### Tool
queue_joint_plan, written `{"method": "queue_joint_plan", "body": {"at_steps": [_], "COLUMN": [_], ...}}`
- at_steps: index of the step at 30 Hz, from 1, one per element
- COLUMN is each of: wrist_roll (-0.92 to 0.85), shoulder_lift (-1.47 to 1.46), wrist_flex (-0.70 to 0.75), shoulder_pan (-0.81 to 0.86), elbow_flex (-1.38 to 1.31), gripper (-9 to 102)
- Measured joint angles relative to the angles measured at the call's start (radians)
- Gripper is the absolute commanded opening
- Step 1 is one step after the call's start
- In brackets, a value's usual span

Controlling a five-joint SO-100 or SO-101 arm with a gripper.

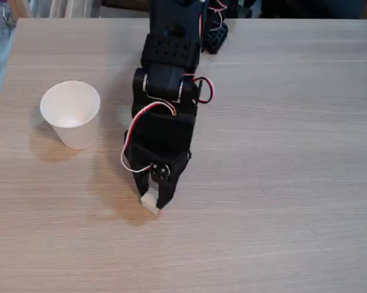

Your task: Grasp a block and put it in the bin.

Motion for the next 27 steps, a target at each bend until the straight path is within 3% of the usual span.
{"method": "queue_joint_plan", "body": {"at_steps": [19, 27], "wrist_roll": [-0.172, -0.281], "shoulder_lift": [0.155, 0.328], "wrist_flex": [-0.044, -0.044], "shoulder_pan": [-0.008, 0.080], "elbow_flex": [0.087, 0.198], "gripper": [6, 6]}}
